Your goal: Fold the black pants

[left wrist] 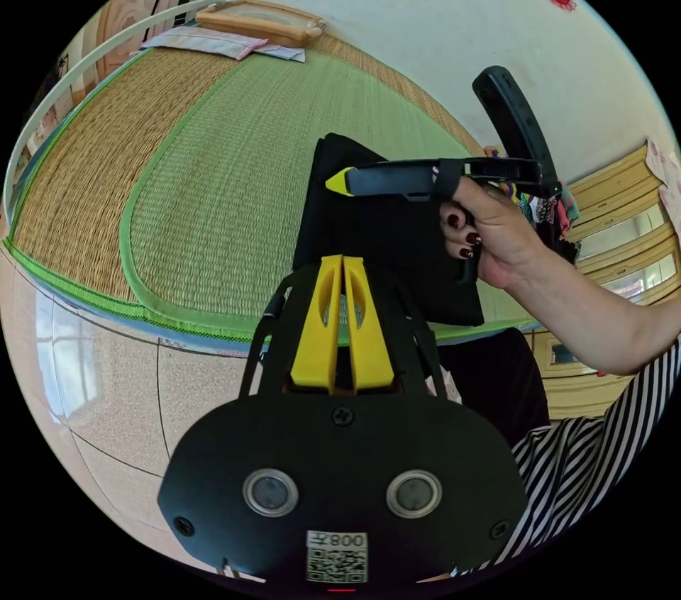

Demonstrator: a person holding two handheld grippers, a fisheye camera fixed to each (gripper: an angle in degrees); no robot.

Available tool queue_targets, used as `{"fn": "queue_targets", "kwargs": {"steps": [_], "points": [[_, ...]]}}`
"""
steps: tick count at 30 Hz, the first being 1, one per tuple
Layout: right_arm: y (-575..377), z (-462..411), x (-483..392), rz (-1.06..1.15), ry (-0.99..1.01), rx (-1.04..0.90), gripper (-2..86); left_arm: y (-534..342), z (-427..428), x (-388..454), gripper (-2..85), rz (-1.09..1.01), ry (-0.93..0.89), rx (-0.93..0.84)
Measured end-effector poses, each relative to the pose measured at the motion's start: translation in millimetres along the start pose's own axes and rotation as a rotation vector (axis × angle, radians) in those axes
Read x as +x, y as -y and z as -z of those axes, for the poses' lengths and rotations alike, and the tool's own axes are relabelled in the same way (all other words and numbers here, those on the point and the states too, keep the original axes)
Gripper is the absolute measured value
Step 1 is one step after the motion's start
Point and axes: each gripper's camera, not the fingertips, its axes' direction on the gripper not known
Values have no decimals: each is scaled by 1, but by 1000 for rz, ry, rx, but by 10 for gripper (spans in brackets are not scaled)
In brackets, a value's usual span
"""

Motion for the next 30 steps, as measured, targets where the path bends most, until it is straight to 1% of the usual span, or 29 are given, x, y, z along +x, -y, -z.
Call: {"fn": "queue_targets", "kwargs": {"steps": [4, 6, 7, 9, 12, 14, 18, 21, 24, 27, 29, 30], "points": [[12, 17, 19, -70, 42, 53, 1, -6, -7, 3, 1, -12, 19, -11], [19, 20, 24, -84, 11, 47, 1, -9, -11, 3, 1, -14, 19, -12], [25, 19, 27, -87, -1, 10, 1, -10, -14, 2, 1, -14, 16, -14], [29, 26, 30, -89, 16, 23, 1, -12, -18, 1, 1, -20, 15, -18], [35, 40, 33, -95, -21, 46, 1, -17, -23, 0, 1, -29, 21, -14], [43, 40, 42, -116, -4, 1, 0, -19, -27, -5, 1, -17, 11, -12], [43, 67, 35, -100, 18, 56, 0, -24, -29, -9, 1, -6, 5, -9], [19, 102, 28, -48, 65, 100, 0, -28, -30, -7, 0, -28, 1, -1], [-30, 136, 29, -38, 103, 102, 0, -30, -39, -13, 0, -17, 15, -21], [-95, 155, 34, -83, 104, 31, 0, -31, -49, -23, 0, -8, 3, -37], [-152, 167, 41, -165, 135, -6, 1, -30, -51, -29, 0, -19, 7, -50], [-165, 169, 42, -190, 142, -12, 1, -30, -52, -30, 0, -24, 12, -51]]}}
